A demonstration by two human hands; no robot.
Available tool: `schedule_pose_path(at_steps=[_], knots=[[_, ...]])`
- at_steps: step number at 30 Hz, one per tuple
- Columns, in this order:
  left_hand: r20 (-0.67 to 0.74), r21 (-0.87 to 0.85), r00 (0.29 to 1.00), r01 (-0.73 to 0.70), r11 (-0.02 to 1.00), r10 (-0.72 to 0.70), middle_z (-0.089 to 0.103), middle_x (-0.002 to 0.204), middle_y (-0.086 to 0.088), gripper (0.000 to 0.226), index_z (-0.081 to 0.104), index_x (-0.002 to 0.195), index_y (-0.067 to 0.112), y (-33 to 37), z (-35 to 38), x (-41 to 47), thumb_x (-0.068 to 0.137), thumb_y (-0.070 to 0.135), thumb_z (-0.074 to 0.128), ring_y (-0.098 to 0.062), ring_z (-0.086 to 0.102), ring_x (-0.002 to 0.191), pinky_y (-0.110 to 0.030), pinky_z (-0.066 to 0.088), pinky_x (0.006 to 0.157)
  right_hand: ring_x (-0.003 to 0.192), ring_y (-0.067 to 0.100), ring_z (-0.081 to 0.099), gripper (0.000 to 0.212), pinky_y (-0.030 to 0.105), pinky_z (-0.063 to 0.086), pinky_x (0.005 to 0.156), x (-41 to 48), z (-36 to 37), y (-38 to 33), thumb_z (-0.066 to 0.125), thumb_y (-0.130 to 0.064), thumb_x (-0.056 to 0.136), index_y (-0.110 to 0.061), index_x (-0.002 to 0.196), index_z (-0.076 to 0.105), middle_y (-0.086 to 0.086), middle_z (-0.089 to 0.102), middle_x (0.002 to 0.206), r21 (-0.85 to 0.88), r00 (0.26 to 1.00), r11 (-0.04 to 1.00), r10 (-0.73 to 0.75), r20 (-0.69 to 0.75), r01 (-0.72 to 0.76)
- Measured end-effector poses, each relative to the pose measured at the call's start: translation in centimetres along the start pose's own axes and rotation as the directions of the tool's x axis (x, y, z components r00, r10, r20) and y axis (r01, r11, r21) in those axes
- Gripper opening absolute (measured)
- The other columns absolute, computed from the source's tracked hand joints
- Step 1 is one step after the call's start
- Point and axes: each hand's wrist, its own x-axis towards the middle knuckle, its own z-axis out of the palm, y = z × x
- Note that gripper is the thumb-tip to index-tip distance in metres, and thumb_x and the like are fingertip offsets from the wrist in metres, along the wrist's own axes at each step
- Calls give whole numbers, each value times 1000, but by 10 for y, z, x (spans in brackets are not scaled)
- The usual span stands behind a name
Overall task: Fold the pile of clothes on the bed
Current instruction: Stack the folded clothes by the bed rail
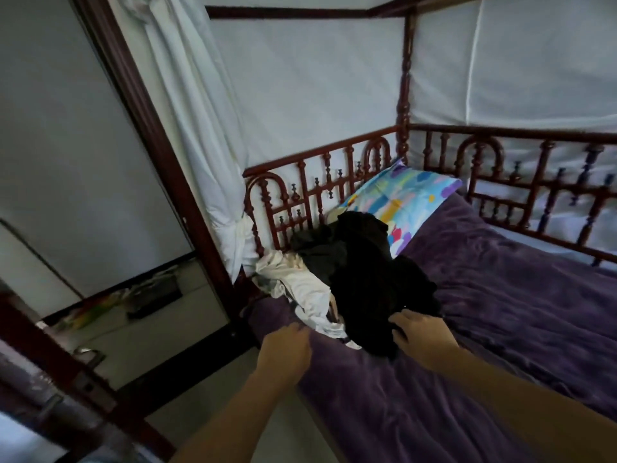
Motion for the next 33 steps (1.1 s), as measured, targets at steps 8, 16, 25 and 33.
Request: schedule_pose_path(at_steps=[8,16,25,33], knots=[[40,-47,998,49,998,-47,56,113,-2,25,55,110,20,-83,19,79,97,29,36,-23,58,104,-37,45,77,100,16,62,35,31,46,76,114,45,-22,44,-39,95,-29,126,56,-8,60,117,3,999,1000,-1,52,1],[33,-138,996,-77,987,83,60,106,2,22,56,97,21,-177,65,191,94,32,37,-22,60,94,-33,42,73,101,17,63,35,31,46,78,207,108,-35,45,-41,94,-31,126,54,-9,59,119,11,968,974,225,113,-227],[80,-193,956,-262,946,281,62,96,0,23,57,93,19,-209,118,303,95,31,38,-20,61,90,-33,40,68,100,21,64,34,33,50,78,237,170,-29,49,-39,91,-30,122,57,-5,61,118,67,833,845,504,228,-530],[253,-241,889,-324,915,382,62,99,7,21,59,100,22,-199,184,365,94,31,41,-13,60,94,-28,42,73,112,30,54,43,39,49,84,270,252,40,53,-29,88,-19,129,47,8,51,125,-13,574,645,689,442,-764]])
